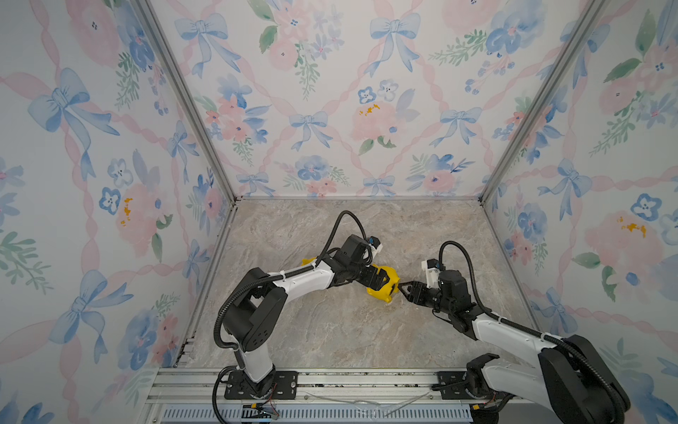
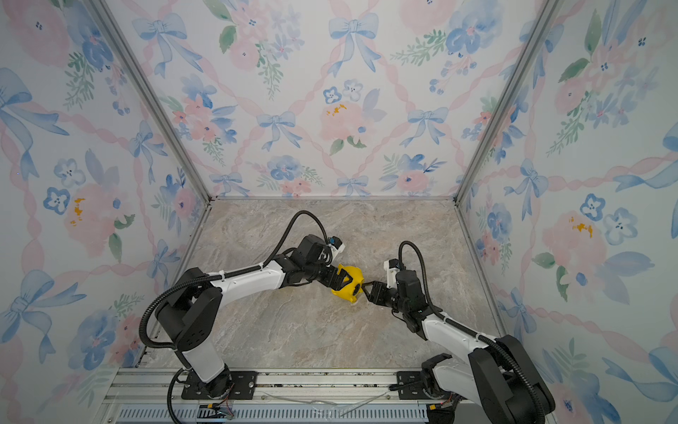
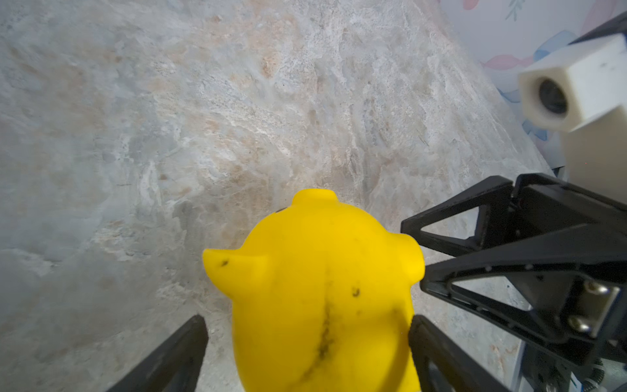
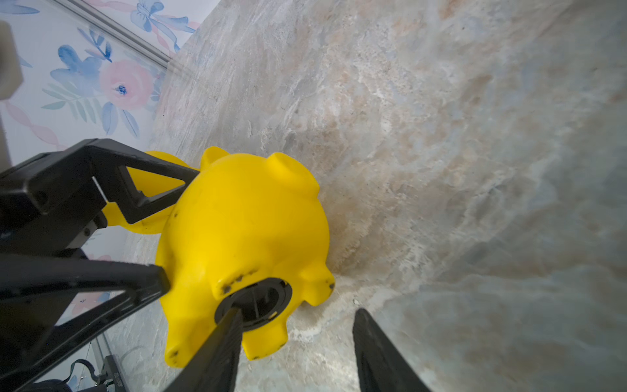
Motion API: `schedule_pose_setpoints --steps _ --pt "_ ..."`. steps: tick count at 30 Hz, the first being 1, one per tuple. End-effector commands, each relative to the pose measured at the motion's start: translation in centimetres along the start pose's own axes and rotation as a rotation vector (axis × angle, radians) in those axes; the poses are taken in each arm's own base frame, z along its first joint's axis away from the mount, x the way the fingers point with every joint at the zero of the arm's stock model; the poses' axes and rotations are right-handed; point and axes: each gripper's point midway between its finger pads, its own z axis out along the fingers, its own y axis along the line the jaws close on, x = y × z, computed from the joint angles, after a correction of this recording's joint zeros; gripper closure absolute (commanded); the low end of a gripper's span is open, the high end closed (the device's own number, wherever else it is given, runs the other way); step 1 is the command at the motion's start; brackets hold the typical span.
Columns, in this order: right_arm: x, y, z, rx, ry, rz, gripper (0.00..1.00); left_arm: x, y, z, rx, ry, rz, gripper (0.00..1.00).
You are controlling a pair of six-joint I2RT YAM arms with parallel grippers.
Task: Open piggy banks
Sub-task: Adjust the piggy bank at the center of the board.
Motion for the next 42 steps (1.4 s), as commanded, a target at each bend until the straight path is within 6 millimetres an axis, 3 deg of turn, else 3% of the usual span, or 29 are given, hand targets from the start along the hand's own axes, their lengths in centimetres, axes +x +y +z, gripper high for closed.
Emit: schedule_pose_setpoints --steps 1,15,25,32,42 --pt "0.2 1.2 0.1 -0.073 -0.016 -0.019 0.46 0.6 -0.3 -0.1 0.067 0.007 -0.022 0.06" --pt "1.3 2.0 0.3 -0.132 -0.013 -0.006 0.55 1.0 0.2 0.2 0.121 0.013 -0.056 0.07" --pt "2.7 2.1 1.0 -0.127 0.004 0.006 0.56 1.2 0.3 0.4 0.121 0.021 -0.062 0.07" --pt "2.6 3.0 2.2 -0.155 0.000 -0.012 0.66 1.1 0.5 0.3 0.109 0.016 -0.070 0.07" --pt "2.1 3.0 1.8 -0.111 -0.063 -0.114 0.69 0.5 0.8 -0.2 0.105 -0.001 -0.079 0.07"
